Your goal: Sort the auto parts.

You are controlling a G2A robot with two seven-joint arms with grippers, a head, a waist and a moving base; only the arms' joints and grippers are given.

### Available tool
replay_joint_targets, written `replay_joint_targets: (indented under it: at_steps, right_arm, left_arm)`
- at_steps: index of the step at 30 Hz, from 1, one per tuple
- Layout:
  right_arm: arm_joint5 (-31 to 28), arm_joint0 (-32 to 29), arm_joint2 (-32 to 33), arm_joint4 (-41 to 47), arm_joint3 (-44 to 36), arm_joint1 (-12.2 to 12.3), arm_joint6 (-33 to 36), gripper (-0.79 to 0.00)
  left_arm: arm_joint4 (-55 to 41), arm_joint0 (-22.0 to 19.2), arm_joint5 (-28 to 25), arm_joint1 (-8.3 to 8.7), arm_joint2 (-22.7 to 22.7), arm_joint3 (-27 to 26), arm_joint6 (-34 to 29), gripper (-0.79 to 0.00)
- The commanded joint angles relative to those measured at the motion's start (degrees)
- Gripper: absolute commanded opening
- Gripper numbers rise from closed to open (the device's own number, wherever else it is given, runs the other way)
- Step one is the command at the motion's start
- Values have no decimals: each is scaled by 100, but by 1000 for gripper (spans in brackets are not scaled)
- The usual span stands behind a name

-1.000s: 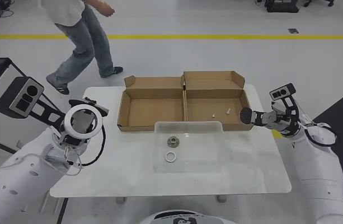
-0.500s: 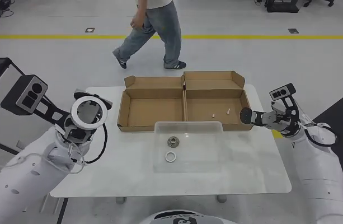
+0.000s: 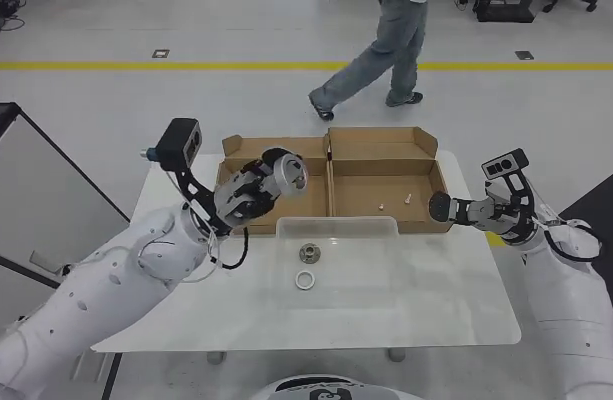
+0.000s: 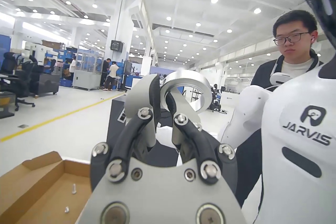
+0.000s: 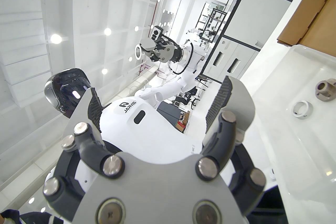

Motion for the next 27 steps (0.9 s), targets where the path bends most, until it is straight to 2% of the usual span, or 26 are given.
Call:
replay_joint_targets:
  at_steps: [1,8,15,24,27]
  right_arm:
    - [0,0,0,0,0,0,0,0]
    - [0,0,0,0,0,0,0,0]
    - [0,0,0,0,0,0,0,0]
    - [0,0,0,0,0,0,0,0]
    - [0,0,0,0,0,0,0,0]
  left_arm:
    - [-104,-224,160,-163,155,153,-109,-785]
    - [-151,-1056,900,-674,575,887,-912,-785]
    - [300,-1602,1808,-1038,870,1567,-2036,-785]
    - [963,-1586,2822,-1366,1203,2293,-2803,-785]
    - [1250,-1608,3016,-1493,1347,2545,-3038,-785]
